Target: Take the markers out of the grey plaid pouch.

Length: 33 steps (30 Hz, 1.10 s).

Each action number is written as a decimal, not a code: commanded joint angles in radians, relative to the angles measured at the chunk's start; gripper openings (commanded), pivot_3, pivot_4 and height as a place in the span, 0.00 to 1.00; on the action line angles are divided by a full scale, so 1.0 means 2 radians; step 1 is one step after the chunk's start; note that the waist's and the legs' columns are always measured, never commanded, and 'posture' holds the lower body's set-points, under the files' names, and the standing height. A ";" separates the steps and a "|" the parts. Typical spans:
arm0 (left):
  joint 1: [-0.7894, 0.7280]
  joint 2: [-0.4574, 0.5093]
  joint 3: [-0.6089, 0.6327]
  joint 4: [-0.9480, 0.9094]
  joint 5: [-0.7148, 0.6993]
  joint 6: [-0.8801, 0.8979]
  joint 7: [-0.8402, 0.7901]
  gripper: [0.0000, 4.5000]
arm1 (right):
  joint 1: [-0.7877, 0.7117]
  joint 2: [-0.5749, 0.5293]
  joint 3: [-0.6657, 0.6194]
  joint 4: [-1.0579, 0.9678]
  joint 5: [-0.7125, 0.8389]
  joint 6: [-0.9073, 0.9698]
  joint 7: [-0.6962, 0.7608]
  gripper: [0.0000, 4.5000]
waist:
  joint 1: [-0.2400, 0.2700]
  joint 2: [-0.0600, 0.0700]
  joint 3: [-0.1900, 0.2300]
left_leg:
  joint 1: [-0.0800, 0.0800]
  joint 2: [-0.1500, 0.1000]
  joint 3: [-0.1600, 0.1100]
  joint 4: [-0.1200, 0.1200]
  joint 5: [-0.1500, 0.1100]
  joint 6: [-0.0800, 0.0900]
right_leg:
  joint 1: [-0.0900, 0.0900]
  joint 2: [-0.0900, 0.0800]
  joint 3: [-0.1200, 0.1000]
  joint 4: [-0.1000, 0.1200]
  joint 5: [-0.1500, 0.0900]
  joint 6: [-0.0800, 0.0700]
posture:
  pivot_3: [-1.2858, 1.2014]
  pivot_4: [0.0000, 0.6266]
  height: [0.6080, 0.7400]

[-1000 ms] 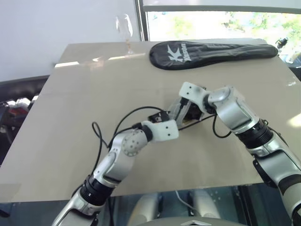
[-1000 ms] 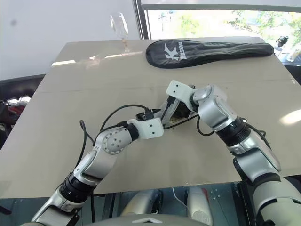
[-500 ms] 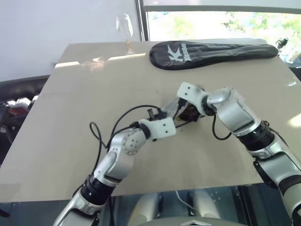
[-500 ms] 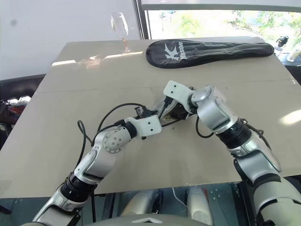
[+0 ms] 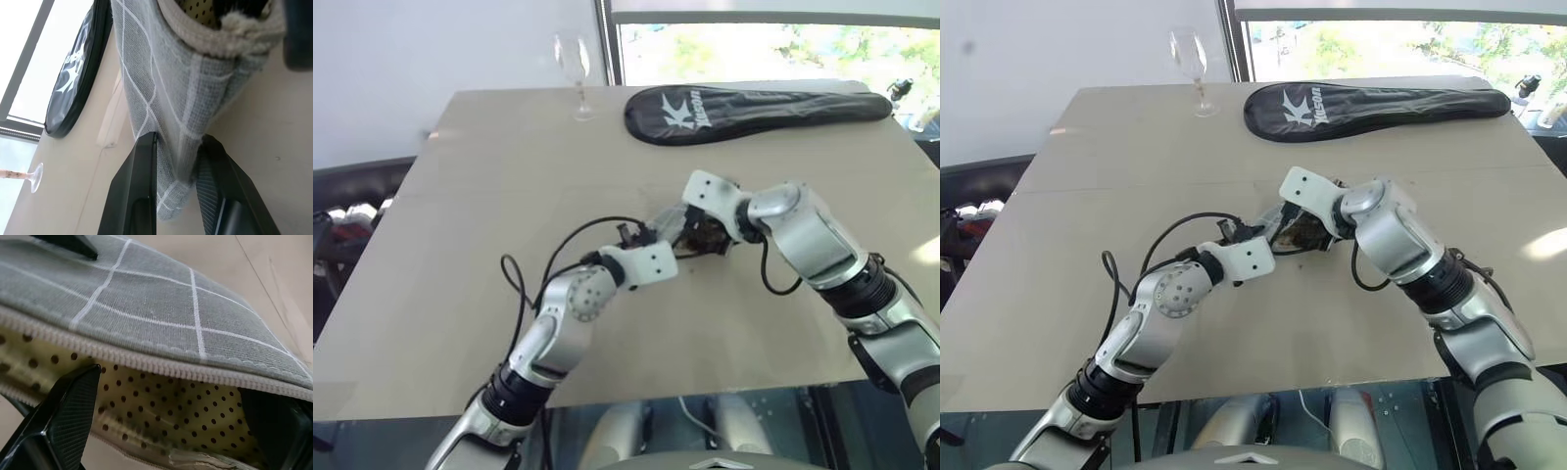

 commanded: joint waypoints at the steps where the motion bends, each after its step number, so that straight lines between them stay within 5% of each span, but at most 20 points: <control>1: -0.005 0.002 0.015 0.001 0.002 -0.006 0.008 0.01 | -0.003 -0.001 0.000 -0.032 0.012 -0.003 0.001 1.00 | 0.000 0.000 0.000 | 0.000 0.000 0.000 0.000 0.000 0.000 | 0.000 0.000 0.000 0.000 0.000 0.000 | 0.52 0.24 1.00; 9: -0.003 -0.003 0.027 0.008 -0.011 -0.011 0.008 0.01 | 0.010 -0.007 -0.001 -0.048 0.030 -0.025 0.005 1.00 | 0.000 0.000 0.000 | 0.000 0.000 0.000 0.000 0.000 0.000 | 0.000 0.000 0.000 0.000 0.000 0.000 | 0.52 0.24 1.00; 17: -0.001 0.013 0.062 -0.001 -0.103 -0.075 -0.025 0.01 | 0.034 -0.061 -0.039 -0.048 0.039 -0.175 0.035 1.00 | 0.001 0.000 0.000 | 0.000 0.000 0.000 0.000 0.000 0.000 | 0.000 0.000 0.000 0.000 0.000 0.000 | 0.52 0.24 1.00; 33: 0.002 -0.006 0.110 -0.021 -0.330 -0.021 -0.128 0.01 | 0.039 -0.139 -0.019 -0.058 0.029 -0.257 0.130 1.00 | 0.001 0.000 0.000 | 0.000 0.000 0.000 0.001 0.000 0.000 | 0.000 0.000 0.000 0.000 0.000 0.000 | 0.52 0.24 1.00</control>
